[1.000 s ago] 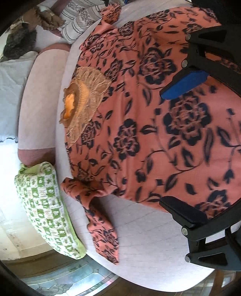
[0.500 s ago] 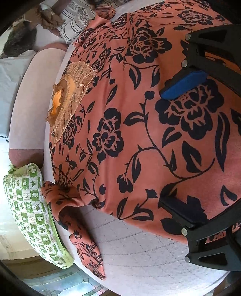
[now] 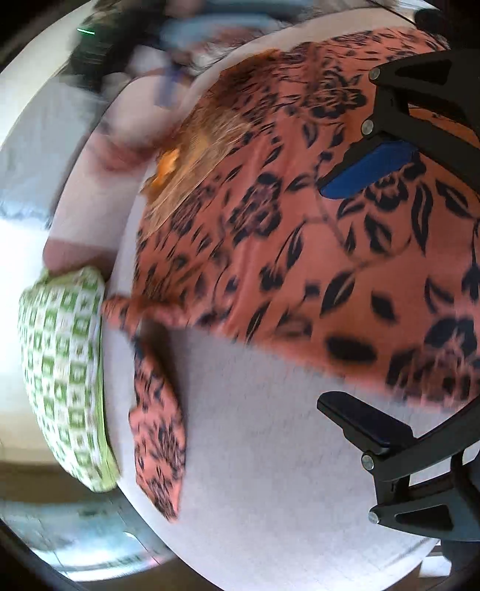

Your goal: Fold small clothes

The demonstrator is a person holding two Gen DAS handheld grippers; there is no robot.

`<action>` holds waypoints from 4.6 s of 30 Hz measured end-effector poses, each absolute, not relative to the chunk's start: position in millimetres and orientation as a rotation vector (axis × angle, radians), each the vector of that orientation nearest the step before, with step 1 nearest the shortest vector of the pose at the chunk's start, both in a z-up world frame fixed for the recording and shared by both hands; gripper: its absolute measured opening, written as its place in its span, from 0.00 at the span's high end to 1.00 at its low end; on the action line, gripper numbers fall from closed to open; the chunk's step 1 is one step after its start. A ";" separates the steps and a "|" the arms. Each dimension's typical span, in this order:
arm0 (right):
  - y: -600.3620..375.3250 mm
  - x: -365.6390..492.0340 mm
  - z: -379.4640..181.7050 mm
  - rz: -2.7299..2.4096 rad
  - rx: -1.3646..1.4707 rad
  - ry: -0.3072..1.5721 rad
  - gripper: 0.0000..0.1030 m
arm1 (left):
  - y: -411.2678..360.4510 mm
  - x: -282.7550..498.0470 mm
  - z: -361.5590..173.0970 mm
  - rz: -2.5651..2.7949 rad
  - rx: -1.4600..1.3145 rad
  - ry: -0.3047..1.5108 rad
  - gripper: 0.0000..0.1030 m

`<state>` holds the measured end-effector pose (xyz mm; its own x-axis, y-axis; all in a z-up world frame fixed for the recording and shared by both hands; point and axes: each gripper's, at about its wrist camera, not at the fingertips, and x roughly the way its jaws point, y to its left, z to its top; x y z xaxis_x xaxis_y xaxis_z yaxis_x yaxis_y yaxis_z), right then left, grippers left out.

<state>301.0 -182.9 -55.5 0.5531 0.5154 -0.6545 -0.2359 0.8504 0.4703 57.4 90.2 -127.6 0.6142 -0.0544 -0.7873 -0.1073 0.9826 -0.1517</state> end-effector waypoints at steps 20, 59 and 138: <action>-448.5 292.8 -116.5 0.045 0.596 0.966 0.31 | -10.0 227.6 -136.6 -0.201 0.033 0.969 0.40; -295.3 143.0 -111.1 0.185 0.392 0.938 0.15 | 283.9 146.7 -90.8 0.236 -0.619 0.713 0.19; -299.5 300.9 -119.5 0.022 0.195 1.089 0.62 | 79.3 281.5 -162.8 -0.061 0.053 0.981 0.87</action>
